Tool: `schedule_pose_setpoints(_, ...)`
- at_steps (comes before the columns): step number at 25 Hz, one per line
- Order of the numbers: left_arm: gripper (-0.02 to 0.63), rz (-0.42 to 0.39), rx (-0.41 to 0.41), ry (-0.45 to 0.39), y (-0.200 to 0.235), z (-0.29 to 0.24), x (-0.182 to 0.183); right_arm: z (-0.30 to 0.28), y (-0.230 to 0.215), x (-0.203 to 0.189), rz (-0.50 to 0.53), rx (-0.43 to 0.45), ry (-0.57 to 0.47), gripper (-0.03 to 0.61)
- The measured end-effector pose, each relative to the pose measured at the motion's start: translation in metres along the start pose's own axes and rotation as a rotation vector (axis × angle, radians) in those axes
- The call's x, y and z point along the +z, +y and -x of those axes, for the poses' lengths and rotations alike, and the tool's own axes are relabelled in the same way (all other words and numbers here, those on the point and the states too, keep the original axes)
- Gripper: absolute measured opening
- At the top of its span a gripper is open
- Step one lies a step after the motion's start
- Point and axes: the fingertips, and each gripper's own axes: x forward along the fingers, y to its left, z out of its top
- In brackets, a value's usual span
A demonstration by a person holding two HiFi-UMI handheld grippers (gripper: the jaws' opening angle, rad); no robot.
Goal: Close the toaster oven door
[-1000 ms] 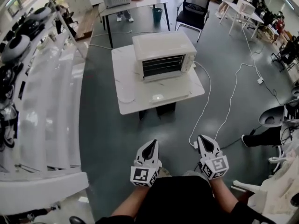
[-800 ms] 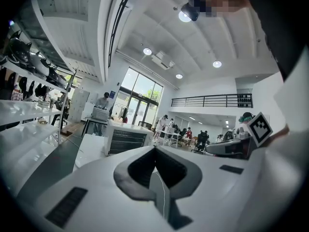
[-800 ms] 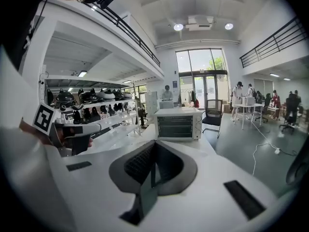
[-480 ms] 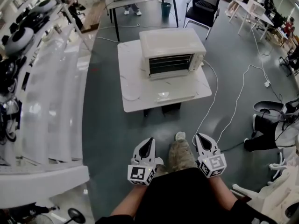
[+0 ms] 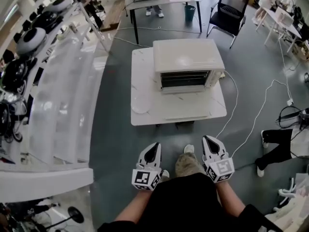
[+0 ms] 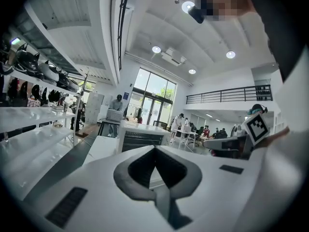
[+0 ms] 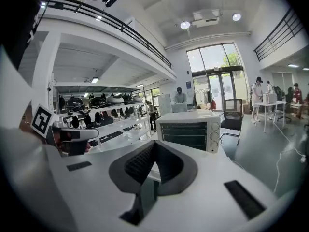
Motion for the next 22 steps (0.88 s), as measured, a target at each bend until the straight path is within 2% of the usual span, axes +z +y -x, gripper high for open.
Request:
schedule_pose_setpoints(4,0.017,-0.006,0.021,0.013,0.0,-0.045,0.006,-0.029,-0.033,0.008,-0.002,0.041,0.006,0.02)
schedule_pose_setpoints(8,0.017,0.048,0.11,0.004,0.014,-0.072,0.018,-0.05,-0.073,0.012,-0.04,0.014,0.032,0.02)
schedule_pose_setpoints(11,0.017,0.037,0.153,0.015,0.018,-0.092,0.018,-0.064,-0.104,0.014,-0.039,0.015,0.041,0.02)
schedule_pose_setpoints(16,0.017,0.031,0.2,0.02,0.014,-0.12,0.016,-0.09,-0.131,0.017,0.071,0.058,0.055,0.02)
schedule_pose_setpoints(22,0.017,0.079,0.233,0.061,0.027,-0.127,0.0,-0.118,-0.143,0.027,0.075,0.085,0.059,0.02)
